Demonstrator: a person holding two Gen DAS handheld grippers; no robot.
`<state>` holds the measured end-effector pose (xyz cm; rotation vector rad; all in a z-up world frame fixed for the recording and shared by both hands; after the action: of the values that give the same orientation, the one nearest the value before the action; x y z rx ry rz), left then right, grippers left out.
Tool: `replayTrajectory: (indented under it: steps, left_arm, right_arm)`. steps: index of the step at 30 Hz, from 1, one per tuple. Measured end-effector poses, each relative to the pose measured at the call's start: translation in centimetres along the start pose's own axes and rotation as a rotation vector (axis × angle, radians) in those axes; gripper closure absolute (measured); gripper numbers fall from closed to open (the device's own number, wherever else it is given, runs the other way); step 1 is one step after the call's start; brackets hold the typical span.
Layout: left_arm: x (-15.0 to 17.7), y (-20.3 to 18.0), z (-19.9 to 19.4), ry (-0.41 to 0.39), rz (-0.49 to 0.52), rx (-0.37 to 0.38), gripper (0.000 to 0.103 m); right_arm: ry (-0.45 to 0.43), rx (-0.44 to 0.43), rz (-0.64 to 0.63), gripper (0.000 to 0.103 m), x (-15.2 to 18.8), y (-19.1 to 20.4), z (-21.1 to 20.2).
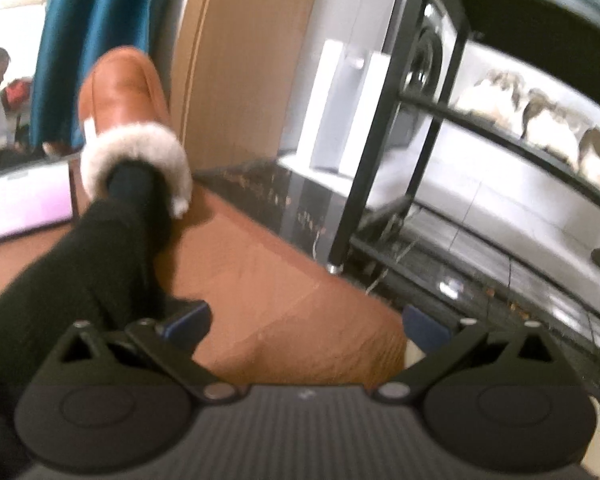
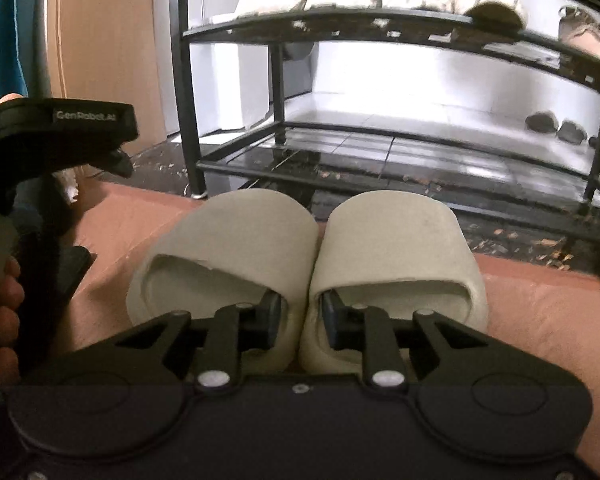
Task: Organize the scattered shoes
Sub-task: 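Grasp both cream slippers together at their inner sides with the right tool, then carry the slipper pair onto the lower rack shelf and open the right tool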
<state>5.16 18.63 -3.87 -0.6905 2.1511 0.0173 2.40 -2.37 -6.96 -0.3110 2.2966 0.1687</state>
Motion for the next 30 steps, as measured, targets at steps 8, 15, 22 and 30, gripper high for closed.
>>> replayTrajectory:
  steps: [8, 15, 22, 30]
  left_arm:
    - [1.3, -1.9, -2.0, 0.046, 0.001, 0.030, 0.001]
    - [1.0, -2.3, -3.4, -0.025, 0.042, 0.024, 0.001]
    - [0.2, -2.7, -1.8, -0.056, 0.076, -0.050, 0.001]
    - [-1.9, -5.1, 2.1, -0.051, 0.191, -0.047, 0.001]
  right_arm:
    - [0.001, 0.028, 0.123, 0.080, -0.1, -4.5, -3.7]
    - [-0.094, 0.050, 0.147, 0.080, -2.6, -5.6, -4.2]
    - [-0.117, 0.040, 0.213, 0.080, -6.9, -4.8, 0.2]
    - [-0.154, 0.061, 0.230, 0.080, -13.7, -2.8, 8.8]
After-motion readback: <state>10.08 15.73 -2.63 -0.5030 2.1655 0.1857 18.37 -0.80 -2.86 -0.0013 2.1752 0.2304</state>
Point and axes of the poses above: each gripper's, at about its wrist camera, not at the fingertips, and z roughly the way its jaws point, y to its left, x to its underside, the point moved 5 cm from there along z, roughly the way its jaws point, and after that the axes turned 11 degrees about y, right-handed, at the moved point
